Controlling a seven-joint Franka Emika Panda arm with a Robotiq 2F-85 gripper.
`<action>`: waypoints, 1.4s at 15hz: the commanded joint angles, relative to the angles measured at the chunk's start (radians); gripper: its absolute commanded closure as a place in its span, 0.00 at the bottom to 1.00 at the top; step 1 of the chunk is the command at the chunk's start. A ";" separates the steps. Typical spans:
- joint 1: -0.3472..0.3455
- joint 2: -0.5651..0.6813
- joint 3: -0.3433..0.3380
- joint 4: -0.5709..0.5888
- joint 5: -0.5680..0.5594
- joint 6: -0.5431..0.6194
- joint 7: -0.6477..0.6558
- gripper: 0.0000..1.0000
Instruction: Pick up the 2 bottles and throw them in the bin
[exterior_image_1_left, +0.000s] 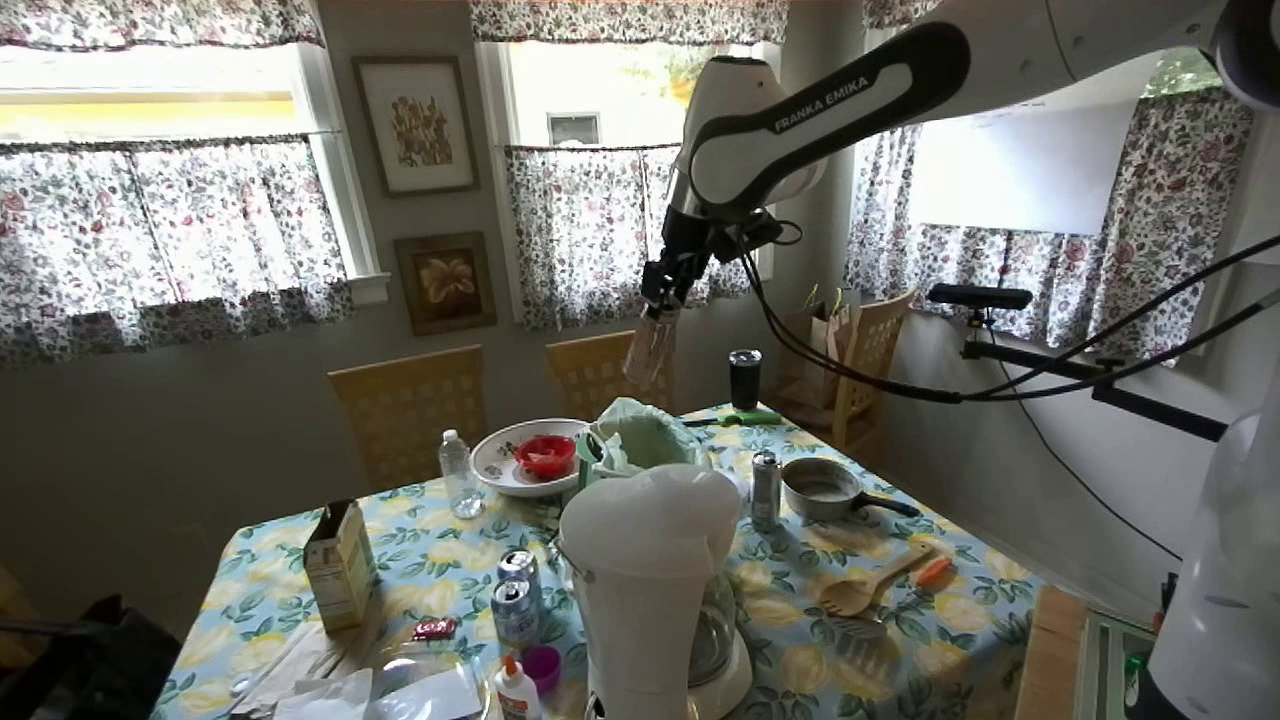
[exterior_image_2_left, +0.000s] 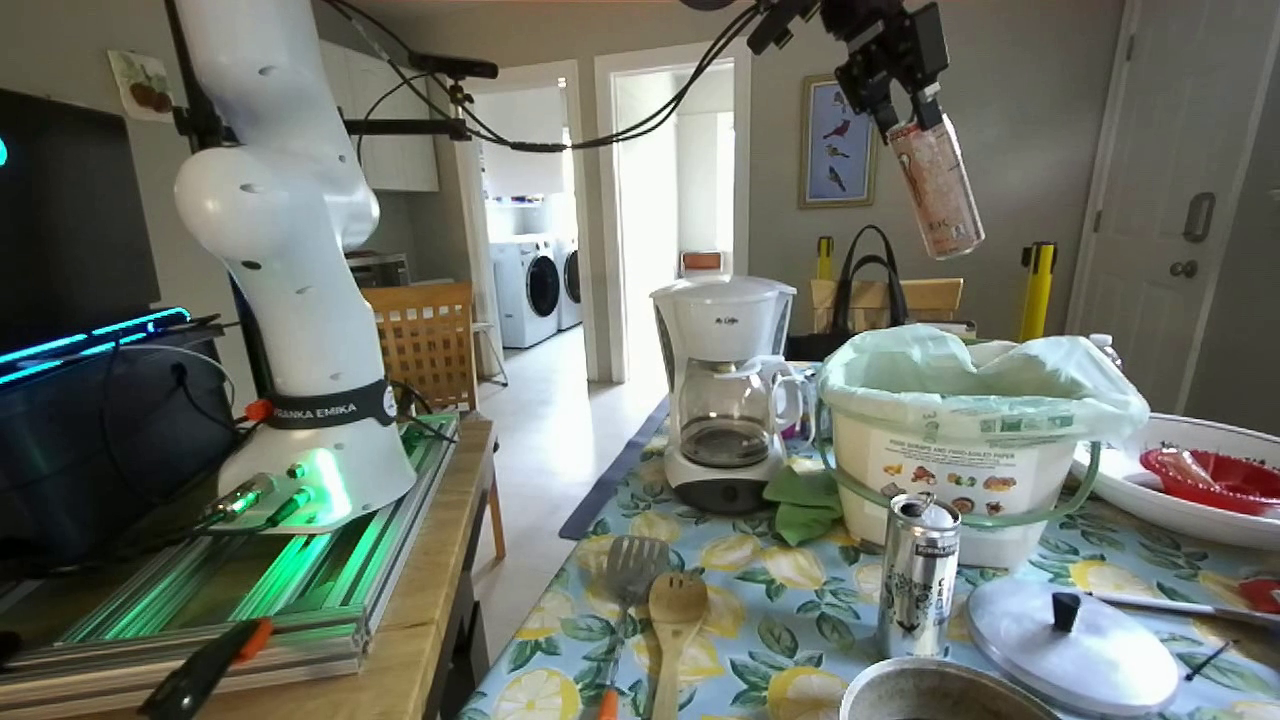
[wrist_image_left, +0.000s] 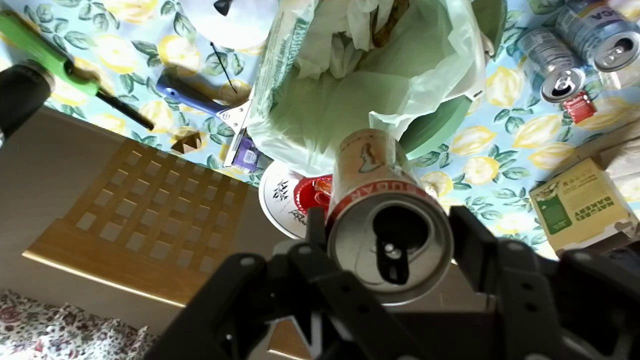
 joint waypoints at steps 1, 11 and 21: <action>0.002 0.024 0.002 0.044 0.033 -0.021 -0.027 0.62; 0.004 0.019 0.002 0.054 0.063 -0.032 -0.037 0.00; -0.001 0.008 -0.004 0.052 0.081 -0.074 -0.024 0.00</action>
